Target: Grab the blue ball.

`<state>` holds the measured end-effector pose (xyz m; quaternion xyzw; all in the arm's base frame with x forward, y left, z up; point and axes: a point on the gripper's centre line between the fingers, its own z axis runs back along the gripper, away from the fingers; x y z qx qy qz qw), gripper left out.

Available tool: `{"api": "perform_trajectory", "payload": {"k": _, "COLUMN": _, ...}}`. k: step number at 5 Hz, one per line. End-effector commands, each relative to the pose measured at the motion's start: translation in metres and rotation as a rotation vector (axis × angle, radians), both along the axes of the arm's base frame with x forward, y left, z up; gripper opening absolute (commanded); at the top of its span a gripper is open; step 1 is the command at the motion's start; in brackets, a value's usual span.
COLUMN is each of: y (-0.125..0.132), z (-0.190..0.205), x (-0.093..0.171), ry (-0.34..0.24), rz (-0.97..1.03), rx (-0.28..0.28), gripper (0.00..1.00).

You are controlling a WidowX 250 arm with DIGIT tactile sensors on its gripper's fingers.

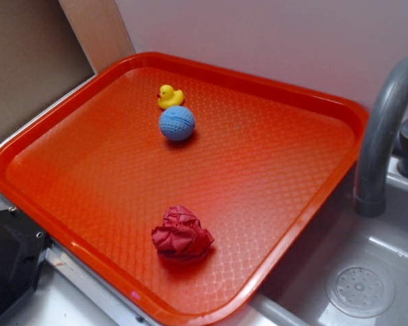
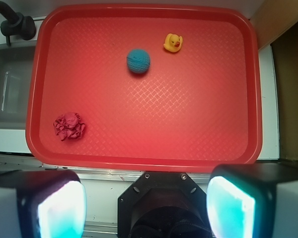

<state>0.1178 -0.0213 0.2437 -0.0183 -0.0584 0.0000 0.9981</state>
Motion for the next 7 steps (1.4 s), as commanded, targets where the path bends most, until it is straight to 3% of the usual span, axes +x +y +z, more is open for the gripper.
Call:
{"api": "perform_trajectory", "payload": {"k": 1, "y": 0.000, "z": 0.000, "x": 0.000, "ry": 0.000, "rz": 0.000, "rx": 0.000, "gripper": 1.00}}
{"api": "perform_trajectory", "payload": {"k": 2, "y": 0.001, "z": -0.036, "x": 0.036, "ry": -0.016, "rz": 0.183, "rx": 0.001, "gripper": 1.00}}
{"api": "perform_trajectory", "payload": {"k": 3, "y": 0.012, "z": -0.074, "x": 0.062, "ry": -0.026, "rz": 0.259, "rx": -0.036, "gripper": 1.00}}
{"api": "perform_trajectory", "payload": {"k": 4, "y": 0.016, "z": -0.092, "x": 0.074, "ry": -0.075, "rz": 0.341, "rx": -0.060, "gripper": 1.00}}
{"api": "perform_trajectory", "payload": {"k": 7, "y": 0.016, "z": -0.092, "x": 0.074, "ry": -0.075, "rz": 0.341, "rx": -0.060, "gripper": 1.00}}
